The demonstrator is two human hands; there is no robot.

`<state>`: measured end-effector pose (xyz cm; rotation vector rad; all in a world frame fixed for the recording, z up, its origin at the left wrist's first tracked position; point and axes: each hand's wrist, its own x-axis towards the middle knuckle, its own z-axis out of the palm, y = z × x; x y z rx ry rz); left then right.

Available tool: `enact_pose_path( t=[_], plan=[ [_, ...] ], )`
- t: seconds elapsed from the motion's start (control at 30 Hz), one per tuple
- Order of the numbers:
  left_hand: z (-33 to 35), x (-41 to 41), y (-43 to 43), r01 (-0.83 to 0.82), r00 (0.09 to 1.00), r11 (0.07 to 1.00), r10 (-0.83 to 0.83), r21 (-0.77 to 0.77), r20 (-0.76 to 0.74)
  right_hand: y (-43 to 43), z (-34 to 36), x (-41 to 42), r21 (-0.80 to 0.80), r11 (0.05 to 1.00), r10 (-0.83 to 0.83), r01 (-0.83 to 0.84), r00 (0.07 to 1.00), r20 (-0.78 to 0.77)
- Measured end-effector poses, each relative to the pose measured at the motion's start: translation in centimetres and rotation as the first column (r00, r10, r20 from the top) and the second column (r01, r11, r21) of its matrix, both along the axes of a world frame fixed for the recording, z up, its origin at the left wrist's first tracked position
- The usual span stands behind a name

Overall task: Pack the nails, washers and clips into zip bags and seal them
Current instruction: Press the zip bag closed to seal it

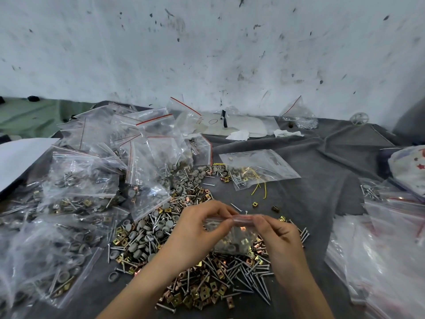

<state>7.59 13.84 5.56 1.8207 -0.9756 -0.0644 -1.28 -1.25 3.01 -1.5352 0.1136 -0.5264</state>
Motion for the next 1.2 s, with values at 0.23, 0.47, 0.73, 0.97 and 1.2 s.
enact_pose_path(
  t=[0.23, 0.47, 0.73, 0.97, 1.2],
  plan=[
    [-0.2, -0.3, -0.5, -0.006, 0.993, 1.0, 0.005, 0.009, 0.115, 0.3, 0.0, 0.4, -0.091, 0.996, 0.008, -0.009, 1.0, -0.004],
    [-0.5, -0.2, -0.5, 0.007, 0.996, 1.0, -0.008, 0.011, 0.092, 0.1, -0.6, 0.4, -0.145, 0.989, -0.029, 0.029, 1.0, -0.003],
    [-0.9, 0.6, 0.4, -0.019, 0.949, 0.999, 0.007, -0.035, -0.314, -0.9, -1.6, 0.4, 0.025, 0.996, -0.085, 0.085, 0.996, -0.015],
    [-0.6, 1.3, -0.9, -0.08, 0.684, 0.955, -0.156, -0.287, -0.712, -2.9, -2.1, 0.6, 0.089, 0.989, -0.111, 0.117, 0.992, -0.063],
    [7.9, 10.8, -0.5, -0.378, 0.8, 0.726, -0.057, -0.575, -0.598, -5.0, -3.5, -1.8, 0.098, 0.94, -0.309, 0.327, 0.937, -0.164]
  ],
)
